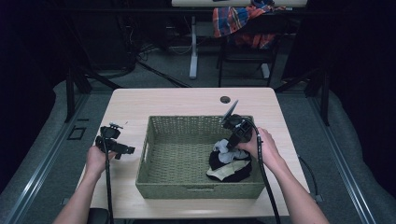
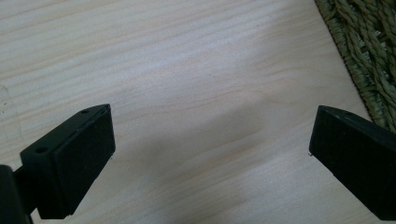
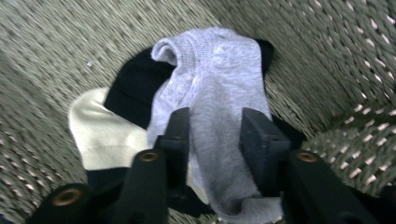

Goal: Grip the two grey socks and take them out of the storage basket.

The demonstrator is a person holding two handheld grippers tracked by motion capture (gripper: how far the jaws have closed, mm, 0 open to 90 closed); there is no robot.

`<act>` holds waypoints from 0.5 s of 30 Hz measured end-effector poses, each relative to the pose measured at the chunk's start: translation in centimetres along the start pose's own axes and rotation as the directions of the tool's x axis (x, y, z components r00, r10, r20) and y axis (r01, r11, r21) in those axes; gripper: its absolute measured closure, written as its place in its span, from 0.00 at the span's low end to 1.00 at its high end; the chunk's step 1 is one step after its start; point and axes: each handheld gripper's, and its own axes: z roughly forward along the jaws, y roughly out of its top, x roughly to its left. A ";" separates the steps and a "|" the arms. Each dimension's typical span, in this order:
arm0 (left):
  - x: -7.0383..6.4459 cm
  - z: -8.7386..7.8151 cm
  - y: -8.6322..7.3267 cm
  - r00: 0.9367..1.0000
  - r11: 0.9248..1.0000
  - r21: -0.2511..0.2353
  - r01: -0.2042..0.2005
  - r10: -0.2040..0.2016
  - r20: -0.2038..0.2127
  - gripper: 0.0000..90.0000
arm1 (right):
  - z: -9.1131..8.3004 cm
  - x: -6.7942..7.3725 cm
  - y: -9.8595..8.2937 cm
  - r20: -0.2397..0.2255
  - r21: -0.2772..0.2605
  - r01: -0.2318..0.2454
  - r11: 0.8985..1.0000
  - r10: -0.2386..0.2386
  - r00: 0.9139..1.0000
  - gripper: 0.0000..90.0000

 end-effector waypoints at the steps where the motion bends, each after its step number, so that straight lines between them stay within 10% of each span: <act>1: -0.1 -0.1 0.0 1.000 1.000 0.005 -0.005 0.005 -0.001 0.00 | 0.0 0.0 0.0 0.010 0.011 0.002 1.000 -0.003 1.000 0.80; 15: -0.1 0.0 0.1 1.000 1.000 0.008 -0.011 0.011 0.001 0.00 | -1.6 -0.2 -0.2 0.037 -0.057 -0.026 0.998 0.028 0.999 0.96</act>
